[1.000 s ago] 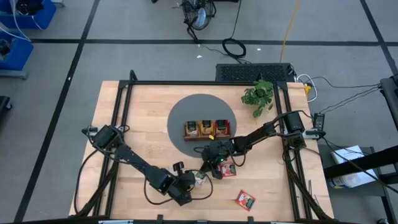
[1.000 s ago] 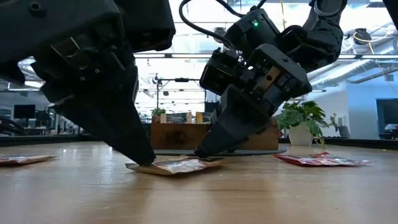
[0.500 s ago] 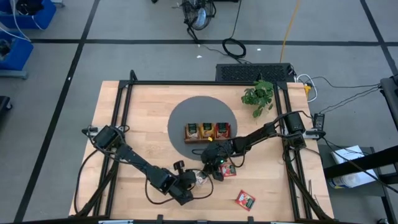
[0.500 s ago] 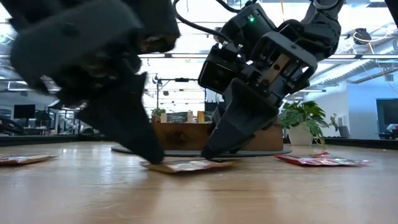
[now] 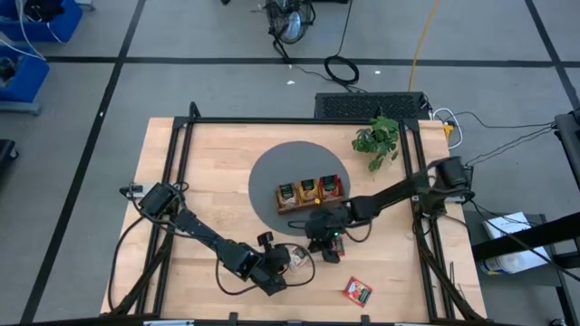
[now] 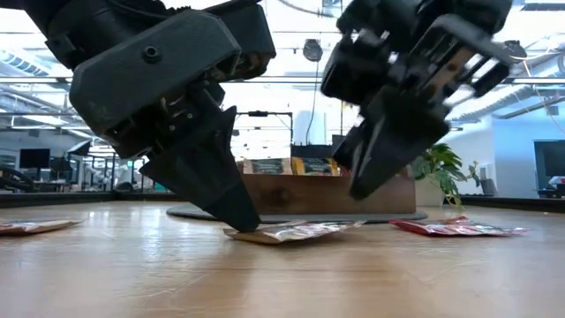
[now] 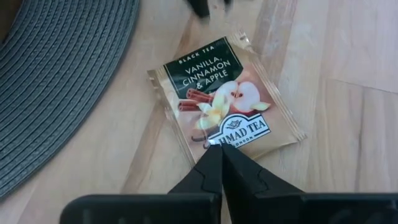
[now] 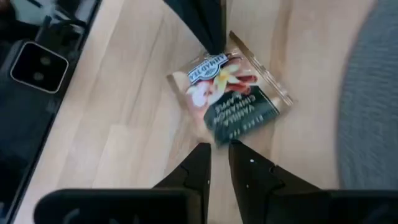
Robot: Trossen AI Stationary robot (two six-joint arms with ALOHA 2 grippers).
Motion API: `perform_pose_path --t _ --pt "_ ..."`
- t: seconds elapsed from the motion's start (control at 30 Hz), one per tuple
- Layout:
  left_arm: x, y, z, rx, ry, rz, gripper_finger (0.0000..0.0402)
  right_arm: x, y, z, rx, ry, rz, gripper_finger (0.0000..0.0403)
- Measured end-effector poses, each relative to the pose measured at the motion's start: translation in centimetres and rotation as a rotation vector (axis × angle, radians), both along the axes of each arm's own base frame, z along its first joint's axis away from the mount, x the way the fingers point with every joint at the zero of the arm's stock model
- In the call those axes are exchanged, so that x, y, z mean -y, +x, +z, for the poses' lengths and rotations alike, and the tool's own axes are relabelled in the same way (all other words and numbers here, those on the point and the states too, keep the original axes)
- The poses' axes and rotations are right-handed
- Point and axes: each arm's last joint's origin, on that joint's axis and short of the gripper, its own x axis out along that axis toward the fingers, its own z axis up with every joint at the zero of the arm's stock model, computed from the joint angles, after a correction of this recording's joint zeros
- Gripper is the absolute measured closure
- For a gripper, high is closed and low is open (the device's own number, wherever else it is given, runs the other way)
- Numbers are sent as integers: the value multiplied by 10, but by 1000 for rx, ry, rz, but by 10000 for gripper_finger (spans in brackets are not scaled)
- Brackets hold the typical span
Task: Pick & Place Tea
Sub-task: Put the brown tea bag into the left section of the wooden organizer
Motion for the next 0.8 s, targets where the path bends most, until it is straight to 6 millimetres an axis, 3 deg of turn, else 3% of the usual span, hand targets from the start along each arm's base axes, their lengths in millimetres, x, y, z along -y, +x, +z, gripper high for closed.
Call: perform_pose_path --t 0.07,0.2,0.43,0.8 --pt "1 0 0 1 -1 -2 389 -6 -7 9 -21 -72 -23 353" --pt "1 0 0 11 8 -17 397 -18 -16 6 -59 -185 -83 353" --pt "2 2 0 23 10 -54 395 -20 -10 -19 -73 -298 -250 353" --pt "2 2 0 28 36 -69 398 -14 -4 -26 -133 -118 -231 353"
